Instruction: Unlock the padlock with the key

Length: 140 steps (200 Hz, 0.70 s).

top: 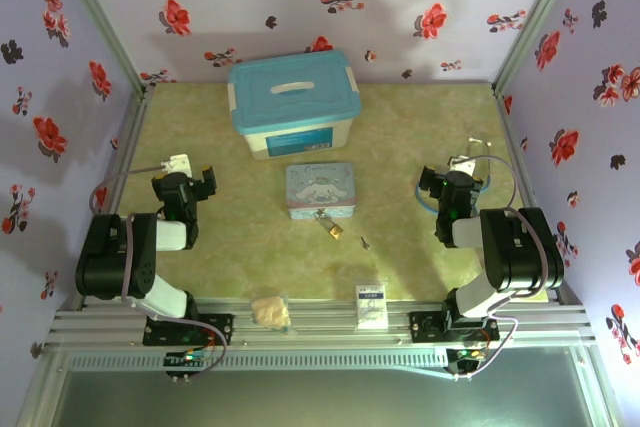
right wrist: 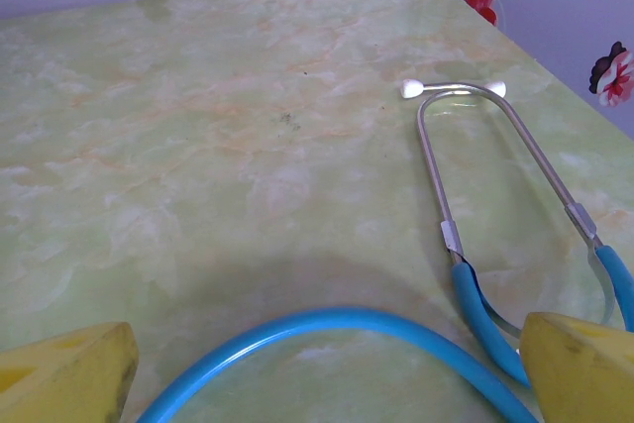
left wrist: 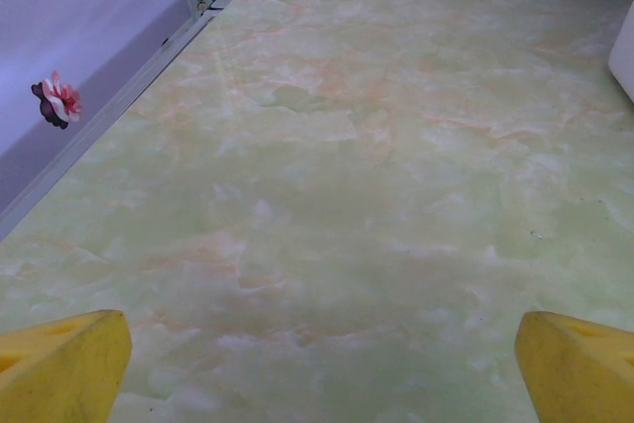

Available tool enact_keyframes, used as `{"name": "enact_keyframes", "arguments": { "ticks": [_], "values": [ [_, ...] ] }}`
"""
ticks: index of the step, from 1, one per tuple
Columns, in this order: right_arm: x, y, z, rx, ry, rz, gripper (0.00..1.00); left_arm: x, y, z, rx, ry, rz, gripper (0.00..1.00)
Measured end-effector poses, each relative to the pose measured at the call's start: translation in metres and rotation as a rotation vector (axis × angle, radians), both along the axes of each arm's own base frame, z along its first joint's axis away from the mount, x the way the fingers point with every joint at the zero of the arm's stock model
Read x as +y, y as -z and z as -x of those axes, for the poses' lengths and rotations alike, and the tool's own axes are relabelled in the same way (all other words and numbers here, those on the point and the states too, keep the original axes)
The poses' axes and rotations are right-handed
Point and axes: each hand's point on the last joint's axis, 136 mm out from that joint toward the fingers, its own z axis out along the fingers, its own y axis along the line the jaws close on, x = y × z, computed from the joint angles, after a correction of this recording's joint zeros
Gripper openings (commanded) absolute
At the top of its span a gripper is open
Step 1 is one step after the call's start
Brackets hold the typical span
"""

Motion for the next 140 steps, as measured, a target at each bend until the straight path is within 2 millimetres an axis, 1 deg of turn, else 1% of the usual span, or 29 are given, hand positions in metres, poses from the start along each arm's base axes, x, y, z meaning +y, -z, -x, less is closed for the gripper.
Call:
{"name": "enact_keyframes", "arguments": {
  "ticks": [140],
  "values": [
    [-0.0014,-0.0024,-0.0026,-0.006,0.004,0.000,0.99,0.0000,0.0000,0.0000,0.000,0.000,0.000,1.00]
  ]
}}
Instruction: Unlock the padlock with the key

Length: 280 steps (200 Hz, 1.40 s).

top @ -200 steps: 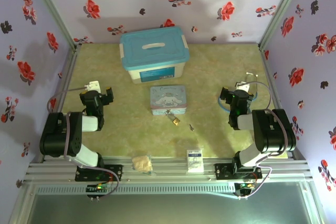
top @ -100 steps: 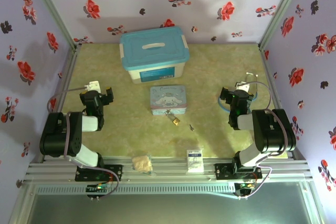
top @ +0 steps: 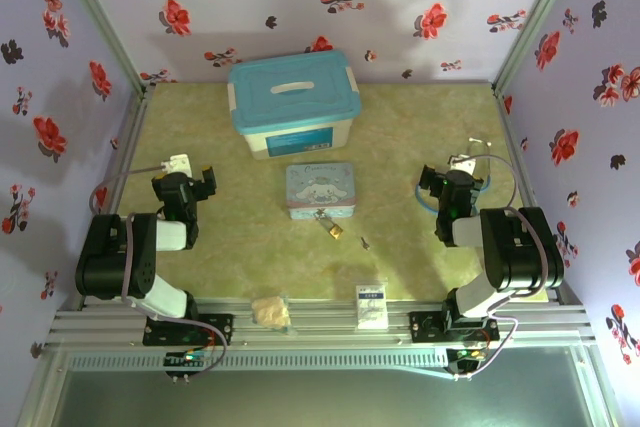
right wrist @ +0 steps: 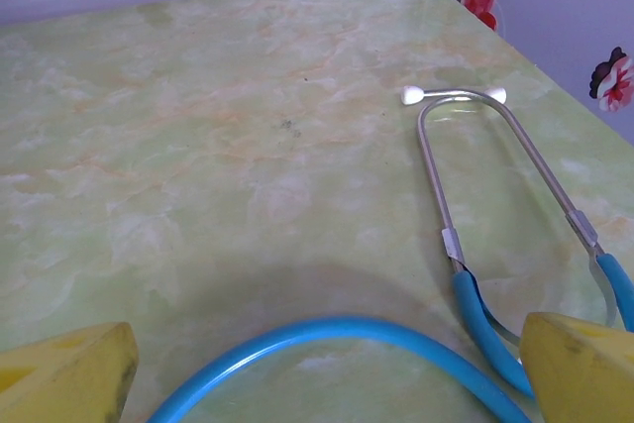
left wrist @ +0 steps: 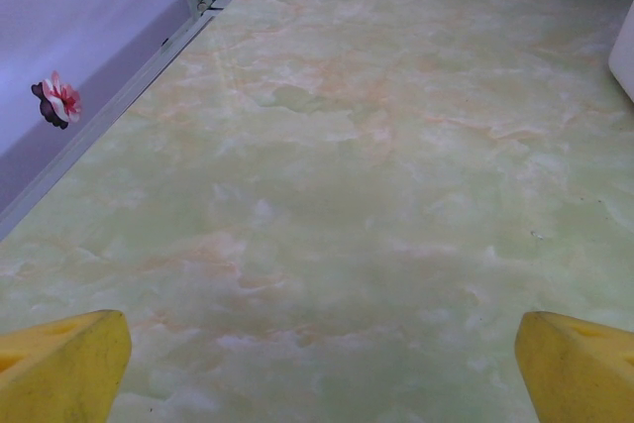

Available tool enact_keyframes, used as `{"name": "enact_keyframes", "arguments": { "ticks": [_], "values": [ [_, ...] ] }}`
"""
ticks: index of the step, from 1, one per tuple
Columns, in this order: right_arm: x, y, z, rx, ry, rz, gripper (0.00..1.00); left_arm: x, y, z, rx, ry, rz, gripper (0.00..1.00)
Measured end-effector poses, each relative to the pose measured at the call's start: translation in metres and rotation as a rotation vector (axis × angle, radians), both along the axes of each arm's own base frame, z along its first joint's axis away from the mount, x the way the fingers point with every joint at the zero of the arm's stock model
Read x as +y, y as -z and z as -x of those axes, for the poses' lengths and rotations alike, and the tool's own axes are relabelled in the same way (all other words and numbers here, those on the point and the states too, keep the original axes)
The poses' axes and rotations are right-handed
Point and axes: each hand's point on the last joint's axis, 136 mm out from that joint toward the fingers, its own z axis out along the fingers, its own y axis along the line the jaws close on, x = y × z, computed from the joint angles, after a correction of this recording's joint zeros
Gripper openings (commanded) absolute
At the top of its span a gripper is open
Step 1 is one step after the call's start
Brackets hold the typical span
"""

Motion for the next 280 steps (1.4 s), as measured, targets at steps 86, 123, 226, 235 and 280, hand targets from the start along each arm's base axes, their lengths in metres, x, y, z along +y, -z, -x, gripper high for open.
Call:
{"name": "enact_keyframes", "arguments": {
  "ticks": [86,123,226,235,280],
  "values": [
    [0.000,-0.009,0.002,-0.007,-0.005,0.004,0.99,0.000,-0.010,0.001,-0.020,-0.002,0.000,1.00],
    [0.001,-0.056,0.006,-0.086,-0.006,-0.003,0.99,0.002,-0.056,0.008,-0.120,-0.011,0.001,1.00],
    [0.052,-0.076,0.041,0.140,-0.119,-0.477,0.98,-0.051,-0.139,0.067,-0.287,0.164,0.610,1.00],
    [0.066,-0.068,0.049,0.193,-0.158,-0.511,0.98,-0.060,-0.134,0.070,-0.250,0.187,0.668,1.00],
    [0.150,-0.029,0.109,0.487,-0.383,-0.482,0.94,-0.129,-0.102,0.100,-0.003,0.340,0.852,1.00]
  ]
}}
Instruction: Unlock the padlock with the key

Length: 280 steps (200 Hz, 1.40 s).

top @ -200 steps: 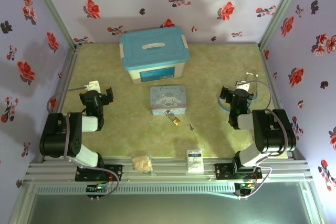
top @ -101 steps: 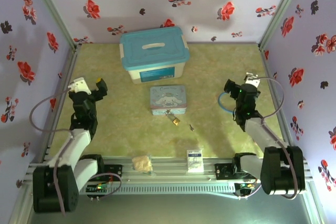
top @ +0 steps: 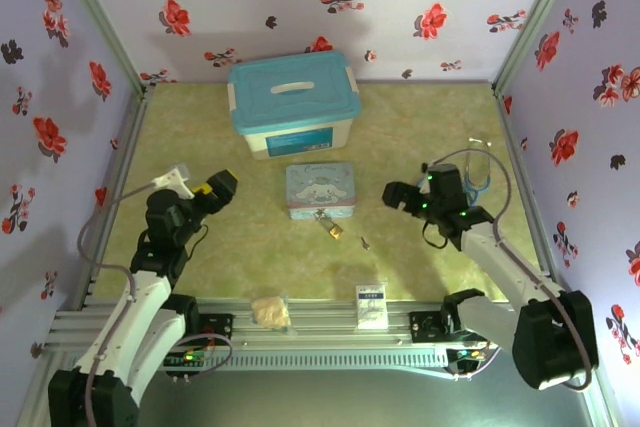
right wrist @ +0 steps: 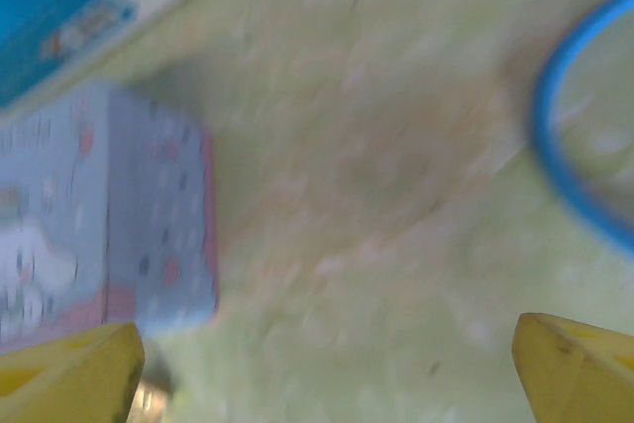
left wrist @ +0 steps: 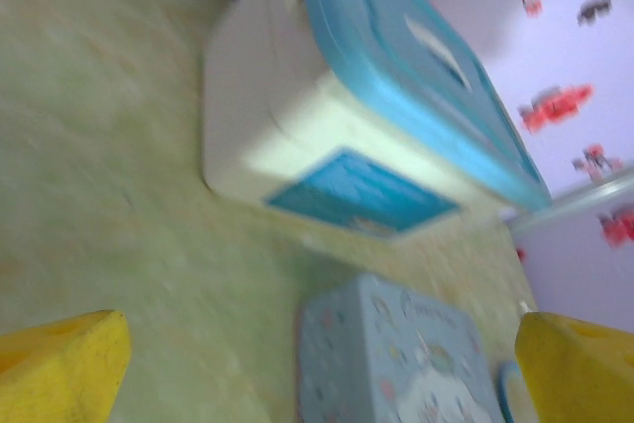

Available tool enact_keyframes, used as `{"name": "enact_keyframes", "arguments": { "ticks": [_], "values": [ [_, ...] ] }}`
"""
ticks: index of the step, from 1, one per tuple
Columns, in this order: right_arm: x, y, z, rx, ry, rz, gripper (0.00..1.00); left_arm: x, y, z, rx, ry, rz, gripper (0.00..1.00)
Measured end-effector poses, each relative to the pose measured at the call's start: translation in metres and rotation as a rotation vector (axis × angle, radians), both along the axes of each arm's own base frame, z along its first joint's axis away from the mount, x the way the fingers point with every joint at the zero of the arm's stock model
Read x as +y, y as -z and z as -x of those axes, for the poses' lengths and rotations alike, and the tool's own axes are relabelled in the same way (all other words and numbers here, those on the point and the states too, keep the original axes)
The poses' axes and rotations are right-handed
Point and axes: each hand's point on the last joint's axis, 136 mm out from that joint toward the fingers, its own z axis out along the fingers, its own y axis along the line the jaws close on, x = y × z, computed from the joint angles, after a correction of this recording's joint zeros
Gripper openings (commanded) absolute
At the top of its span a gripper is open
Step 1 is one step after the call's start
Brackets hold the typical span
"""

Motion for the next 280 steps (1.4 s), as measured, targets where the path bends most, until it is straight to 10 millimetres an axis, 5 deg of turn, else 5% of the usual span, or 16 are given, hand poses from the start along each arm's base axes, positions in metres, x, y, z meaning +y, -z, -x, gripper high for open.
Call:
{"name": "enact_keyframes", "arguments": {
  "ticks": [36,59,77,115,143,188,280],
  "values": [
    [0.037,0.023,0.039,0.063,-0.150,0.078,0.77,-0.059,0.021,0.033,0.102,0.186,0.012,1.00],
    [0.045,0.045,0.061,0.114,-0.189,0.115,0.64,-0.087,0.038,0.049,0.160,0.269,-0.015,1.00],
    [0.049,0.059,0.073,0.145,-0.214,0.144,0.64,-0.107,0.051,0.061,0.200,0.322,-0.041,1.00],
    [0.063,0.077,0.082,0.177,-0.250,0.169,0.60,-0.148,0.072,0.079,0.242,0.437,-0.100,1.00],
    [0.068,0.086,0.084,0.179,-0.265,0.230,0.55,-0.172,0.066,0.082,0.230,0.490,-0.104,1.00],
    [0.063,0.091,0.082,0.173,-0.244,0.311,0.39,-0.181,0.053,0.078,0.184,0.479,-0.067,1.00],
    [0.061,0.095,0.080,0.174,-0.241,0.382,0.31,-0.178,0.050,0.072,0.169,0.440,-0.060,1.00]
  ]
}}
